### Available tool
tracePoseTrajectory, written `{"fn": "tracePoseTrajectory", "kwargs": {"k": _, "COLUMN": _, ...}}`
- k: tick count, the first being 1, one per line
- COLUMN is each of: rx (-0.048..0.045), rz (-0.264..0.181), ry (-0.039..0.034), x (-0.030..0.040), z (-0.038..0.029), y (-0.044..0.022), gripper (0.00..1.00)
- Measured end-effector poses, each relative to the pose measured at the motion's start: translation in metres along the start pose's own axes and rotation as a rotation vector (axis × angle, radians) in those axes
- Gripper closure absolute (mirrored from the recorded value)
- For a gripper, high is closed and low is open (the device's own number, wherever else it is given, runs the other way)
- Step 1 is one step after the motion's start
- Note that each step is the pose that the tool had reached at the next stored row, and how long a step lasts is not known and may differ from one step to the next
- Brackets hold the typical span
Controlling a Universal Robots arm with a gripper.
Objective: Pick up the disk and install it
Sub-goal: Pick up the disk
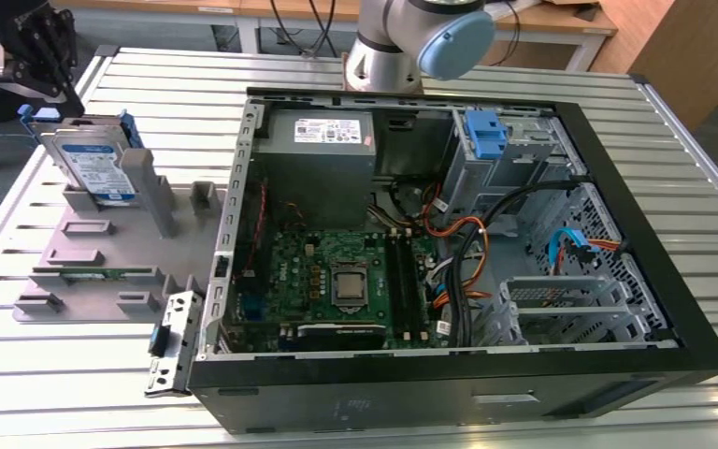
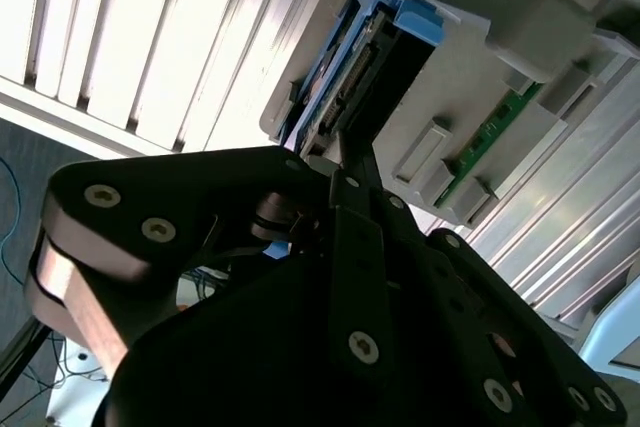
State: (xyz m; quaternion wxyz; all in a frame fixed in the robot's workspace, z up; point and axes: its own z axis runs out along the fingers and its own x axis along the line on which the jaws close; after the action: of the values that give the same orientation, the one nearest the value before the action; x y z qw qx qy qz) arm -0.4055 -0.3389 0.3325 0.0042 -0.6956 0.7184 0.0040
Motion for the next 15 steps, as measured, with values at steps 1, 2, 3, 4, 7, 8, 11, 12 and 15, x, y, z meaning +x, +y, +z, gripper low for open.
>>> {"fn": "tracePoseTrajectory", "kwargs": {"k": 1, "rx": 0.0001, "rz": 0.003, "ry": 0.0000, "x": 0.0000, "z": 0.0000, "y": 0.0000, "gripper": 0.89}}
{"fn": "tracePoseTrajectory", "kwargs": {"k": 2, "rx": 0.0001, "rz": 0.004, "ry": 0.0000, "x": 0.0000, "z": 0.0000, "y": 0.0001, "gripper": 0.89}}
{"fn": "tracePoseTrajectory", "kwargs": {"k": 3, "rx": 0.0001, "rz": 0.006, "ry": 0.0000, "x": 0.0001, "z": 0.0000, "y": 0.0001, "gripper": 0.89}}
{"fn": "tracePoseTrajectory", "kwargs": {"k": 4, "rx": 0.0001, "rz": 0.008, "ry": 0.0000, "x": 0.0001, "z": 0.0000, "y": 0.0002, "gripper": 0.89}}
{"fn": "tracePoseTrajectory", "kwargs": {"k": 7, "rx": 0.0004, "rz": 0.029, "ry": 0.0000, "x": 0.0001, "z": 0.0000, "y": 0.0002, "gripper": 0.89}}
{"fn": "tracePoseTrajectory", "kwargs": {"k": 8, "rx": 0.0004, "rz": 0.034, "ry": 0.0000, "x": 0.0002, "z": 0.0000, "y": 0.0002, "gripper": 0.89}}
{"fn": "tracePoseTrajectory", "kwargs": {"k": 11, "rx": 0.0006, "rz": 0.040, "ry": -0.0001, "x": 0.0002, "z": -0.0004, "y": 0.0002, "gripper": 0.89}}
{"fn": "tracePoseTrajectory", "kwargs": {"k": 12, "rx": 0.0006, "rz": 0.040, "ry": -0.0001, "x": 0.0002, "z": -0.0006, "y": 0.0002, "gripper": 0.89}}
{"fn": "tracePoseTrajectory", "kwargs": {"k": 15, "rx": 0.0004, "rz": 0.040, "ry": 0.0000, "x": 0.0002, "z": -0.0017, "y": 0.0002, "gripper": 0.89}}
